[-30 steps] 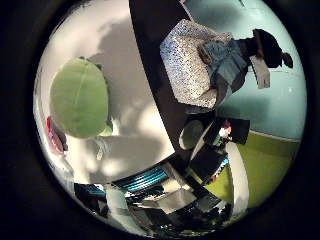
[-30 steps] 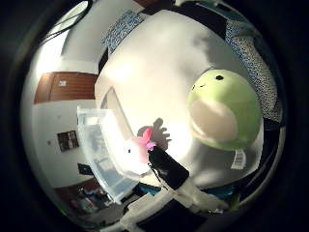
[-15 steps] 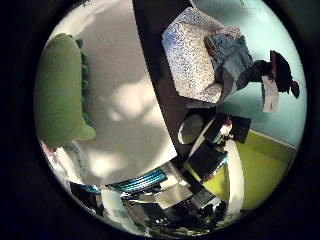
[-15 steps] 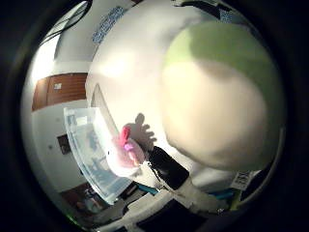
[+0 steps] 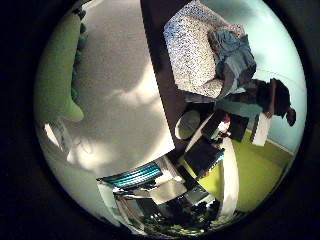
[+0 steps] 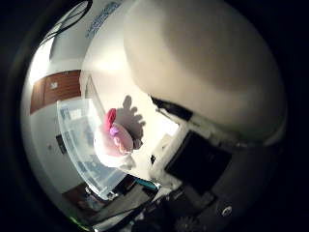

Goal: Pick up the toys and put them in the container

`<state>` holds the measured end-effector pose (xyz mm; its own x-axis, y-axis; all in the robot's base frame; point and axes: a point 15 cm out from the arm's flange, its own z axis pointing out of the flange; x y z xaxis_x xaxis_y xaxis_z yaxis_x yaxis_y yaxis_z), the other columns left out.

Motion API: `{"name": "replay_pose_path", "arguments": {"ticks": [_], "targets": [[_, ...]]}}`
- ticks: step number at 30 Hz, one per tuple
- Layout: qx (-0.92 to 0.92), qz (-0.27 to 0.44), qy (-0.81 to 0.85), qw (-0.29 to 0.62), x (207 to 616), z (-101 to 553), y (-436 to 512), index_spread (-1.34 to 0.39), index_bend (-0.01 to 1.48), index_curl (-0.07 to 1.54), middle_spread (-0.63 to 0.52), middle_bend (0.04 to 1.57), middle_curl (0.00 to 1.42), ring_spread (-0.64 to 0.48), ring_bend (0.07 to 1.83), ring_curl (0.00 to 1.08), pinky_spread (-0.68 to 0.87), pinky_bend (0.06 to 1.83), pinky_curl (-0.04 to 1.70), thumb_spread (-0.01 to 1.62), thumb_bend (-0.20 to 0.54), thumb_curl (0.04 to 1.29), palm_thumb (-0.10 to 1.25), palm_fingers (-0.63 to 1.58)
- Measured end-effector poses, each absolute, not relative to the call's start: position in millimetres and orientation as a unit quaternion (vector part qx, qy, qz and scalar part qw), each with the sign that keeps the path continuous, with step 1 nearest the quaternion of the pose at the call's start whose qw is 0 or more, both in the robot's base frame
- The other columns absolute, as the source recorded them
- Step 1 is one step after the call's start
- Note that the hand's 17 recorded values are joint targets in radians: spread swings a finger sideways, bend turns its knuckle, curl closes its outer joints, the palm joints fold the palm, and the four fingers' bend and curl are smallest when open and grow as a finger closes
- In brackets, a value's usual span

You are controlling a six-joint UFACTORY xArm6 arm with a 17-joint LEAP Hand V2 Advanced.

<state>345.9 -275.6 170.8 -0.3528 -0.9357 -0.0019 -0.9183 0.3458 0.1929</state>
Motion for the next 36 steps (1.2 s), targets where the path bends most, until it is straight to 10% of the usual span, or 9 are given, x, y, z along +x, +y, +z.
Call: {"name": "replay_pose_path", "arguments": {"ticks": [3,14,36], "targets": [[0.567,-0.075,-0.819,0.054,341.9,190.6,-272.5,-0.41,0.33,0.40,-0.26,0.78,0.56,-0.30,0.99,0.47,-0.47,0.79,0.37,1.16,-0.011,0.33,0.67,1.26],[0.580,-0.003,-0.815,0.024,328.0,297.5,-254.6,-0.31,1.00,0.80,-0.19,1.24,0.78,-0.26,1.31,0.68,-0.28,1.30,0.68,1.16,0.007,0.45,0.96,1.12],[0.750,0.034,-0.643,-0.152,322.7,475.6,76.8,-0.24,1.08,0.88,-0.16,1.30,0.85,-0.27,1.30,0.86,-0.21,1.25,0.99,1.18,-0.011,0.56,1.00,1.04]]}}
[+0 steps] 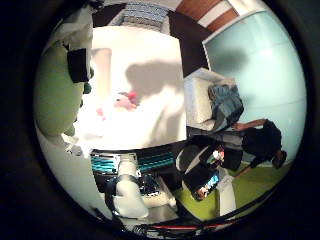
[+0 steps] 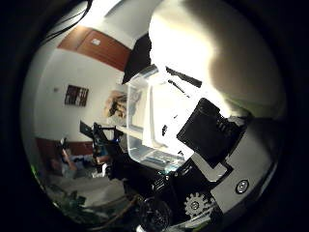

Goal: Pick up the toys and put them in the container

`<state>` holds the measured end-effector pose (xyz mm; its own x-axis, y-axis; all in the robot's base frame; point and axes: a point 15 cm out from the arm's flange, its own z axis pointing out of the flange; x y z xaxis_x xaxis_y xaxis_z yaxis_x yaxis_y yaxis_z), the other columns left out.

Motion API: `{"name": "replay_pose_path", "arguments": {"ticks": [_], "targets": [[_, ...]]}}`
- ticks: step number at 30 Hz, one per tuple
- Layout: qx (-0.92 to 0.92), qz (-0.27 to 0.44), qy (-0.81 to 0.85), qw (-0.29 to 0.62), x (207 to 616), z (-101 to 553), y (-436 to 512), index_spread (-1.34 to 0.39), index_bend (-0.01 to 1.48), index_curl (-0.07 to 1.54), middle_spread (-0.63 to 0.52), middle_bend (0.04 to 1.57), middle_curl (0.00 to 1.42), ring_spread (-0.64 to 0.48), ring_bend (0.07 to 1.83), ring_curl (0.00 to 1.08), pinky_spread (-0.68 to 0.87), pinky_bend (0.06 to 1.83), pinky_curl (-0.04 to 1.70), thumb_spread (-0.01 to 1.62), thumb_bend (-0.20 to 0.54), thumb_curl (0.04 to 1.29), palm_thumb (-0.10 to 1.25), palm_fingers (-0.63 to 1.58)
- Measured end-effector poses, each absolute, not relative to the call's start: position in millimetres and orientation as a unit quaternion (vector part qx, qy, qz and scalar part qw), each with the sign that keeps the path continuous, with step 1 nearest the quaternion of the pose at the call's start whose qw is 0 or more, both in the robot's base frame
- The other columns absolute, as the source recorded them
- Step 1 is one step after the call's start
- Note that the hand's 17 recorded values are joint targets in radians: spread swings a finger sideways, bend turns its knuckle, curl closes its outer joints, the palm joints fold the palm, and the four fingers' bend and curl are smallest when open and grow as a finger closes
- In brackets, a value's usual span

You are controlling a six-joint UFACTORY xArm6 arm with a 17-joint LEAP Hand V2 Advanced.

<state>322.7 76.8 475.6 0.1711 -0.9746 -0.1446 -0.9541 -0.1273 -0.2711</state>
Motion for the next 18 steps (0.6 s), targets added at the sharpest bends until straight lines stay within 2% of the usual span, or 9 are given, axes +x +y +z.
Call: {"name": "replay_pose_path", "arguments": {"ticks": [6,13,18], "targets": [[-0.787,-0.019,0.595,0.163,319.2,483.6,157.4,-0.24,1.08,0.89,-0.16,1.29,0.85,-0.28,1.27,0.88,-0.22,1.22,1.03,1.19,-0.011,0.57,1.00,1.05],[-0.787,-0.028,0.586,0.191,340.1,485.5,188.4,-0.25,1.07,0.89,-0.16,1.28,0.86,-0.29,1.25,0.91,-0.22,1.19,1.07,1.19,-0.012,0.58,1.00,1.06],[-0.783,-0.034,0.585,0.207,353.6,481.1,197.6,-0.25,0.99,0.88,-0.17,1.24,0.86,-0.28,1.24,0.90,-0.25,1.15,1.05,1.20,-0.028,0.56,0.88,1.04]]}}
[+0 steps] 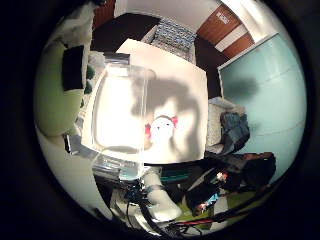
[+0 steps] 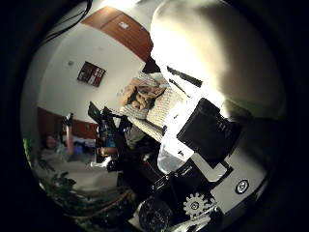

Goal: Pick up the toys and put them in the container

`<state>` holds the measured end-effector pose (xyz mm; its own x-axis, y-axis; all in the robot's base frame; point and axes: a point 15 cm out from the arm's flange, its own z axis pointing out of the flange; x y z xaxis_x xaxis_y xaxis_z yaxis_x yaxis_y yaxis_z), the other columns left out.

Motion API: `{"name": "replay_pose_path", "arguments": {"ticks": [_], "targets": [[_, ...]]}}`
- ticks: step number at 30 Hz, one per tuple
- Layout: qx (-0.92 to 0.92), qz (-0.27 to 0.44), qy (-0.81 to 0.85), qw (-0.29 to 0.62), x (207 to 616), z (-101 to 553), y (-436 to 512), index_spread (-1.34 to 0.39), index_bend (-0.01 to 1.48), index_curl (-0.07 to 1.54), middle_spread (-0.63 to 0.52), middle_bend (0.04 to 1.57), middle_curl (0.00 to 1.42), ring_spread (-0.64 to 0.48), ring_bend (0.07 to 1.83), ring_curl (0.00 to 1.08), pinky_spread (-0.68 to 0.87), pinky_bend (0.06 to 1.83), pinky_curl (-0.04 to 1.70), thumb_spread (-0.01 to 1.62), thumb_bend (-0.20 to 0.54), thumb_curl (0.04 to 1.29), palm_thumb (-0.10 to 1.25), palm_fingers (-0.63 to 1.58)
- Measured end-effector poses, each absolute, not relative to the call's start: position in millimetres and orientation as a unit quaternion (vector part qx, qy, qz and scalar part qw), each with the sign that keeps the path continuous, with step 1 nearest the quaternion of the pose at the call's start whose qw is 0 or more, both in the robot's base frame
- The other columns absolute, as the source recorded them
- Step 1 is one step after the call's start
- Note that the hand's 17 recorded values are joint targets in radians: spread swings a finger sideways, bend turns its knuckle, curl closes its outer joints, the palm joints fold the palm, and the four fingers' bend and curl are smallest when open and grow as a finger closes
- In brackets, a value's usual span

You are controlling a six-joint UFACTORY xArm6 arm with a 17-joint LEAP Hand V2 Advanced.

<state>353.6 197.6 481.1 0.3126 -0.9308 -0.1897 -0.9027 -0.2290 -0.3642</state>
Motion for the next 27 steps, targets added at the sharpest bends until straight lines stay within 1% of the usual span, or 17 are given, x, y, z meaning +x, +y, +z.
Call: {"name": "replay_pose_path", "arguments": {"ticks": [2,3,4,5,6,8,9,10,11,14,16,20,27], "targets": [[-0.785,-0.031,0.585,0.204,356.2,468.2,199.0,-0.27,0.80,0.85,-0.17,1.19,0.82,-0.28,1.24,0.84,-0.30,1.08,0.98,1.18,-0.036,0.54,0.79,0.98],[-0.786,-0.029,0.584,0.199,355.1,459.8,198.5,-0.29,0.66,0.83,-0.18,1.15,0.79,-0.29,1.23,0.80,-0.35,1.04,0.94,1.16,-0.033,0.54,0.76,0.91],[-0.788,-0.026,0.584,0.193,353.5,451.6,198.0,-0.31,0.50,0.79,-0.18,1.08,0.76,-0.30,1.23,0.77,-0.41,1.02,0.91,1.15,-0.031,0.53,0.74,0.76],[-0.789,-0.023,0.585,0.186,351.2,443.0,197.0,-0.35,0.38,0.74,-0.19,0.99,0.72,-0.30,1.20,0.73,-0.45,1.00,0.86,1.17,-0.022,0.52,0.74,0.63],[-0.791,-0.020,0.585,0.179,348.7,434.6,195.8,-0.38,0.31,0.71,-0.20,0.91,0.69,-0.29,1.17,0.71,-0.47,0.99,0.84,1.18,-0.021,0.50,0.73,0.52],[-0.796,-0.017,0.580,0.173,346.3,427.9,195.0,-0.44,0.32,0.65,-0.19,0.75,0.62,-0.25,1.04,0.64,-0.33,0.83,0.81,1.19,-0.020,0.48,0.71,0.24],[-0.798,-0.017,0.578,0.172,345.7,427.0,195.0,-0.46,0.33,0.63,-0.17,0.70,0.59,-0.22,1.01,0.63,-0.26,0.79,0.81,1.20,-0.020,0.47,0.71,0.21],[-0.800,-0.016,0.574,0.172,345.0,426.8,195.5,-0.48,0.32,0.59,-0.14,0.61,0.54,-0.15,0.94,0.58,-0.12,0.75,0.78,1.20,-0.021,0.46,0.69,0.16],[-0.802,-0.016,0.572,0.171,344.5,426.6,195.5,-0.48,0.31,0.56,-0.11,0.56,0.51,-0.10,0.87,0.54,0.00,0.73,0.76,1.20,-0.021,0.45,0.69,0.11],[-0.805,-0.017,0.568,0.171,344.1,426.8,195.2,-0.48,0.26,0.49,-0.06,0.45,0.44,0.03,0.74,0.45,0.24,0.67,0.68,1.20,-0.020,0.44,0.67,0.08],[-0.808,-0.018,0.564,0.170,343.0,427.3,195.0,-0.47,0.22,0.44,-0.04,0.39,0.40,0.08,0.67,0.39,0.35,0.62,0.62,1.20,-0.021,0.43,0.66,0.09],[-0.811,-0.024,0.558,0.177,340.0,434.0,192.8,-0.47,0.17,0.39,-0.02,0.32,0.36,0.13,0.60,0.34,0.42,0.57,0.55,1.19,-0.018,0.41,0.65,0.11],[-0.817,-0.030,0.549,0.175,331.8,440.3,186.5,-0.46,0.16,0.33,-0.01,0.27,0.33,0.16,0.53,0.28,0.46,0.54,0.47,1.17,-0.020,0.40,0.65,0.15]]}}
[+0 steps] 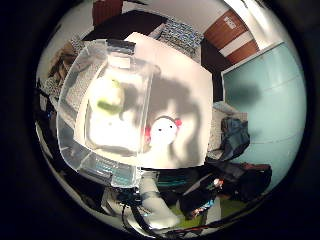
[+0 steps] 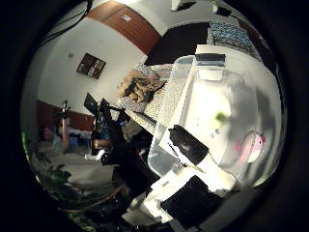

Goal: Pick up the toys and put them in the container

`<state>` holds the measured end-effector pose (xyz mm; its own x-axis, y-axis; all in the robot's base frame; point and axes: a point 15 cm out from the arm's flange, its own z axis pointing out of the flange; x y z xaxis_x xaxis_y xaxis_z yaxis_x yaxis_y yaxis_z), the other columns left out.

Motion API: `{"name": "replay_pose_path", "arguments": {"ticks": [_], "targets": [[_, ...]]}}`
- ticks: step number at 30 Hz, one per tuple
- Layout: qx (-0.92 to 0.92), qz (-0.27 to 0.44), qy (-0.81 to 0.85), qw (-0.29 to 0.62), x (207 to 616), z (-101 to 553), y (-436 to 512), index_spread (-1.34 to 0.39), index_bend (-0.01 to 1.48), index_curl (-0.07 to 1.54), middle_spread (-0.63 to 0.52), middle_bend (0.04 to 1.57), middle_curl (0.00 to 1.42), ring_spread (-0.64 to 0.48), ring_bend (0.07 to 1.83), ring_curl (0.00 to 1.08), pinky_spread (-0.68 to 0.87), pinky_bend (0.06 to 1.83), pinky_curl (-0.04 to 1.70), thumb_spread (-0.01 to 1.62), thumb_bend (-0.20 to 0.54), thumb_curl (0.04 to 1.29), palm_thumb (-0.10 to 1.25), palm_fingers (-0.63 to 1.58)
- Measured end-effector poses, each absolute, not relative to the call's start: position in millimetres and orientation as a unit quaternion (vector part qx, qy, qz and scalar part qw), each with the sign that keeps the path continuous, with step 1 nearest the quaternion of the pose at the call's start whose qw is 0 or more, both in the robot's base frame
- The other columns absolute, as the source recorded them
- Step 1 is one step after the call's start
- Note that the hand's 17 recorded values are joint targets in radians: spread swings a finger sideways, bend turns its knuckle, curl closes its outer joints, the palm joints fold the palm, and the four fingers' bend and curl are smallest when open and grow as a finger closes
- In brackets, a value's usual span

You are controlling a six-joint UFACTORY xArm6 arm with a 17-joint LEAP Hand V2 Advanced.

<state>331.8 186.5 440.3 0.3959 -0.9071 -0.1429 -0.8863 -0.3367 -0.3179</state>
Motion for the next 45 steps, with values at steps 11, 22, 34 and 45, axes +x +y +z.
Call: {"name": "replay_pose_path", "arguments": {"ticks": [11,22,34,45], "targets": [[-0.775,-0.060,0.611,0.149,355.5,441.6,56.3,-0.42,0.16,0.28,-0.02,0.26,0.33,0.17,0.51,0.24,0.45,0.49,0.38,1.17,-0.018,0.39,0.65,0.23],[-0.756,-0.032,0.650,0.077,342.7,373.4,-69.5,-0.41,0.16,0.27,-0.01,0.24,0.32,0.18,0.44,0.21,0.43,0.47,0.33,1.17,-0.017,0.39,0.67,0.18],[-0.768,0.021,0.640,0.007,306.8,250.9,-80.8,-0.40,0.16,0.27,0.00,0.21,0.33,0.19,0.37,0.21,0.42,0.46,0.30,1.15,-0.020,0.39,0.66,0.15],[-0.778,0.035,0.627,0.001,318.1,212.0,-65.8,-0.40,0.16,0.26,0.00,0.20,0.33,0.19,0.36,0.23,0.42,0.45,0.29,1.14,-0.020,0.39,0.66,0.14]]}}
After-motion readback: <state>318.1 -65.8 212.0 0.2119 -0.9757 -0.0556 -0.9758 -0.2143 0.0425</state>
